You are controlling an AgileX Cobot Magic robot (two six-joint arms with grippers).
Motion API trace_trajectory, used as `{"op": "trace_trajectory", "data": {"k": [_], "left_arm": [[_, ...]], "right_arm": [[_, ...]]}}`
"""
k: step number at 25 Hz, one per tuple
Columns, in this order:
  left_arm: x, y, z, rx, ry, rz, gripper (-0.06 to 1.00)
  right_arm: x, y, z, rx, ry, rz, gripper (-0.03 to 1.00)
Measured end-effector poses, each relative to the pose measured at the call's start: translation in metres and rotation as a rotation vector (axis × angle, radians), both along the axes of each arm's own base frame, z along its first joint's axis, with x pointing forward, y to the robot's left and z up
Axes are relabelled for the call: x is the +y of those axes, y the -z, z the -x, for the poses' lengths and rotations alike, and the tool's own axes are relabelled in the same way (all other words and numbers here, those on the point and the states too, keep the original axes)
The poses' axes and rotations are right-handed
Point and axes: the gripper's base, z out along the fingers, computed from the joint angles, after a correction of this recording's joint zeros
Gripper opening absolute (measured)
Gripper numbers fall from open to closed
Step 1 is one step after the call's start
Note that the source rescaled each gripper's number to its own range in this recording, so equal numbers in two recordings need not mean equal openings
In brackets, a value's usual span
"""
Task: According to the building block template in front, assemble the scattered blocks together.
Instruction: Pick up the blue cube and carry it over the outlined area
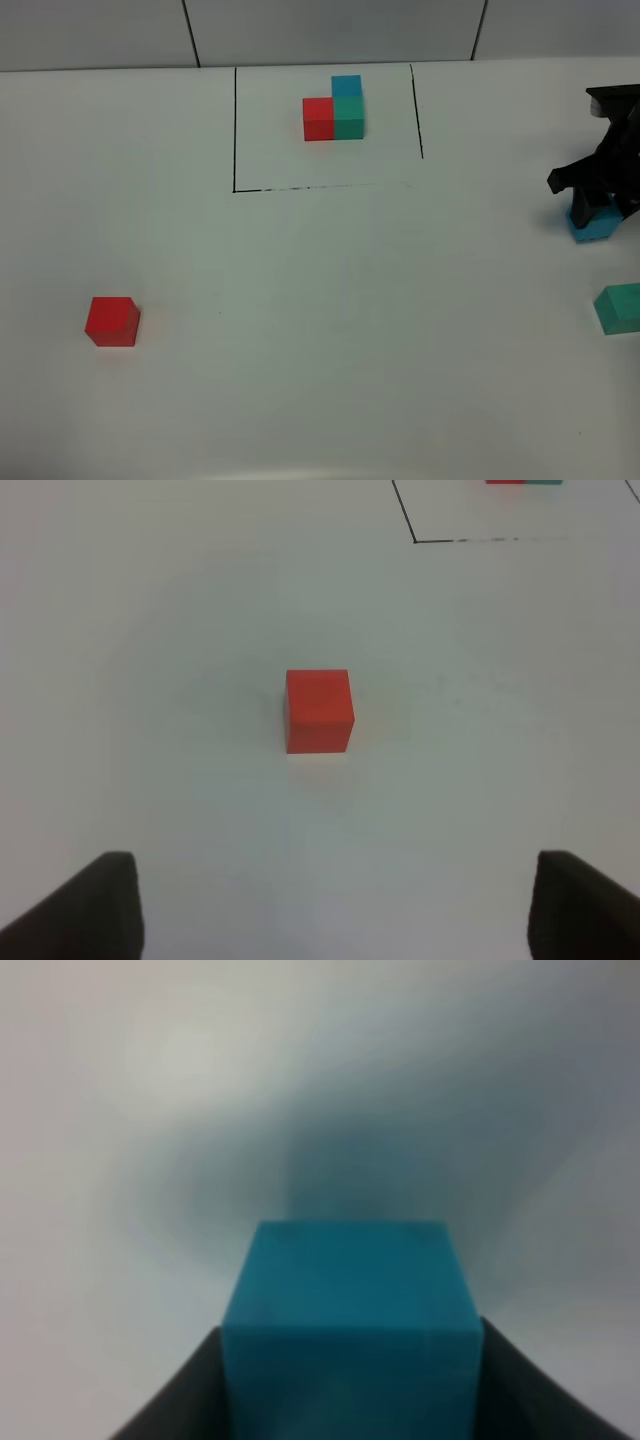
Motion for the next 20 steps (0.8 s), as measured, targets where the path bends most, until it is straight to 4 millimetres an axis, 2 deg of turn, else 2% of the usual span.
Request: {"op": "trace_trajectory", "data": {"k": [3,6,9,13,17,20], "left_arm": [[0.0,0.0,0.0,0.0,0.0,0.0,0.88],[0.0,0.0,0.0,0.0,0.0,0.0,0.88],[0.0,0.0,0.0,0.0,0.0,0.0,0.88],[0.0,0.0,0.0,0.0,0.0,0.0,0.88],[0.0,0.0,0.0,0.0,0.0,0.0,0.88],[0.0,0.0,0.0,0.0,0.0,0.0,0.88]], "right_arm": [[0.02,-0.025,-0.002,-0.032,-0.089,-0.003,0.0],[0.06,-0.044,0.003,-0.035,-0.274,-0.009,0.0],[0.112,-0.047,0.015,-0.021,-0.508,-0.007,0.0],[0.183,-0.047,0.043,-0.02,-0.859,0.054,0.0],[0.24,-0.048,0.077,-0.027,-1.211,0.189,0.0],[0.271,-0.048,0.099,-0.05,-1.422,0.271,0.0]]}}
